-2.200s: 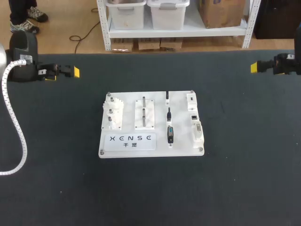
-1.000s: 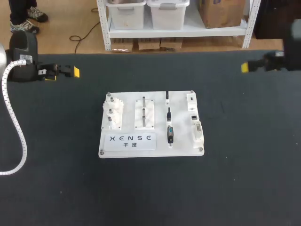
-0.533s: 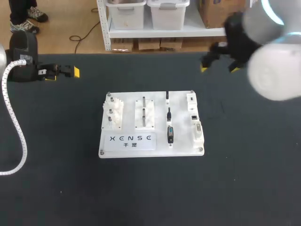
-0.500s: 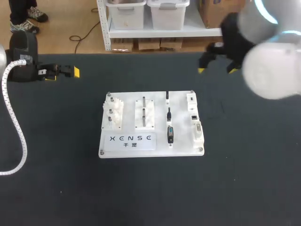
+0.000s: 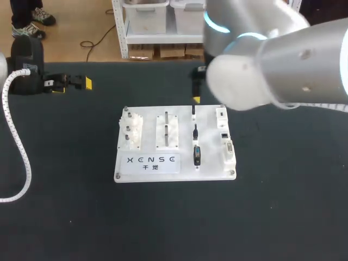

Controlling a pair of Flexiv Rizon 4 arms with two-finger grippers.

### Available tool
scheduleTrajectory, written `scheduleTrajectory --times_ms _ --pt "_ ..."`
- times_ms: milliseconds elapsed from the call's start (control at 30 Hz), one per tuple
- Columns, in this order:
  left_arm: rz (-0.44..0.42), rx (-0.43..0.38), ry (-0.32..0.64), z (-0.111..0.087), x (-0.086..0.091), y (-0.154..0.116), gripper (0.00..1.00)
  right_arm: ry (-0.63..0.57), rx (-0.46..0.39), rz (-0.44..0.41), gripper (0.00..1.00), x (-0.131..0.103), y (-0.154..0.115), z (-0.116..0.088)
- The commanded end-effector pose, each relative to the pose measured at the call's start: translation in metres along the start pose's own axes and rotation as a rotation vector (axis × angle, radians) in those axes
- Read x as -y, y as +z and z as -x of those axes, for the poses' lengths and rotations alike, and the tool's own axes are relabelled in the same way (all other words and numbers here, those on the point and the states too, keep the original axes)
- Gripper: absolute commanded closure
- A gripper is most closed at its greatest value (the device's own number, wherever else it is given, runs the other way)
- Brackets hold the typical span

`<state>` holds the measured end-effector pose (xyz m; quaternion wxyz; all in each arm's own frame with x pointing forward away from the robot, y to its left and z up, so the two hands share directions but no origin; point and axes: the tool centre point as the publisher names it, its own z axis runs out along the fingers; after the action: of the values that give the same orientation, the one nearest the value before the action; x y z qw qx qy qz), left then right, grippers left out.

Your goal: Insert the USB connector, Ethernet cable, and multi-pin plug into their matching sockets one by one.

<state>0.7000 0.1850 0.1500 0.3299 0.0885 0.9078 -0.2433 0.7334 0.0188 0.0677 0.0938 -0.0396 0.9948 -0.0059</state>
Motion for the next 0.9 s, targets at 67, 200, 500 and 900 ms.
scheduleTrajectory --times_ms 67,200,500,900 --pt "0.000 0.000 0.000 0.000 0.000 0.000 0.00 0.002 -0.018 -0.059 0.00 -0.013 0.007 0.004" --pt "0.000 0.000 0.000 0.000 0.000 0.000 0.00 0.015 -0.033 -0.039 0.00 -0.019 0.009 0.005" --pt "0.000 0.000 0.000 0.000 0.000 0.000 0.00 0.029 -0.068 -0.004 0.00 -0.028 0.019 0.004" --pt "0.000 0.000 0.000 0.000 0.000 0.000 0.00 -0.002 -0.036 0.041 0.00 -0.035 0.023 0.003"
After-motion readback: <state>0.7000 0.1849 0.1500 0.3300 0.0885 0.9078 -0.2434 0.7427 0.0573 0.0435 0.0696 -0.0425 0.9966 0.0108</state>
